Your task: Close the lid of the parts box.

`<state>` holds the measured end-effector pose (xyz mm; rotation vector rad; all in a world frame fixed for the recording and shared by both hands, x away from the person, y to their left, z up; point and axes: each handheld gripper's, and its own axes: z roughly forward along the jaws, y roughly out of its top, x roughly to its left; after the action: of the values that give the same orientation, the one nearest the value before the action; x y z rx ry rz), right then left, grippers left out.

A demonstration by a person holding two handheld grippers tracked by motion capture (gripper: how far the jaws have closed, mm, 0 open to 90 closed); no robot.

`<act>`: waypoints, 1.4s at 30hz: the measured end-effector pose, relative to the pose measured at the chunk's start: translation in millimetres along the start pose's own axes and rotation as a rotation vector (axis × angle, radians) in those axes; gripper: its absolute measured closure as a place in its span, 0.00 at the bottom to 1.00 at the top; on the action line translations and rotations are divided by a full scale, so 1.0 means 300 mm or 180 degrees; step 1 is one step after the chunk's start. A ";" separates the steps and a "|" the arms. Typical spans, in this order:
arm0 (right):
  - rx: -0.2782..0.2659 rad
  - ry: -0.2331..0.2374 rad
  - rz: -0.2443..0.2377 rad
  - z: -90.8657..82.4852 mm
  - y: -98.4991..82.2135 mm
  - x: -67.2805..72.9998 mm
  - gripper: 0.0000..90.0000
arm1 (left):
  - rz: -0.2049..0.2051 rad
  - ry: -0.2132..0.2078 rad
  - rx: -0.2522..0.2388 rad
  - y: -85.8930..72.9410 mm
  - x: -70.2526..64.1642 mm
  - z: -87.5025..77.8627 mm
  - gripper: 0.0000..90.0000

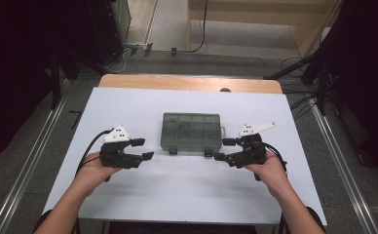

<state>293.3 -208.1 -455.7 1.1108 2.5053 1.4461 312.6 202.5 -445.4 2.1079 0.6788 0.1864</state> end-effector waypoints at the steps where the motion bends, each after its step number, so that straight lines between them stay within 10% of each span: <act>1: -0.0003 -0.0005 -0.0008 -0.004 -0.005 0.001 0.30 | -0.0001 -0.0001 0.0000 -0.004 -0.002 -0.003 0.41; 42: -0.0137 -0.0149 -0.0001 -0.128 -0.151 -0.022 0.25 | 0.0005 0.0118 0.0106 -0.140 0.022 -0.108 0.41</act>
<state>258.7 -254.4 -470.8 1.1238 2.4313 1.4493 289.3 248.4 -460.2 2.1417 0.7066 0.2170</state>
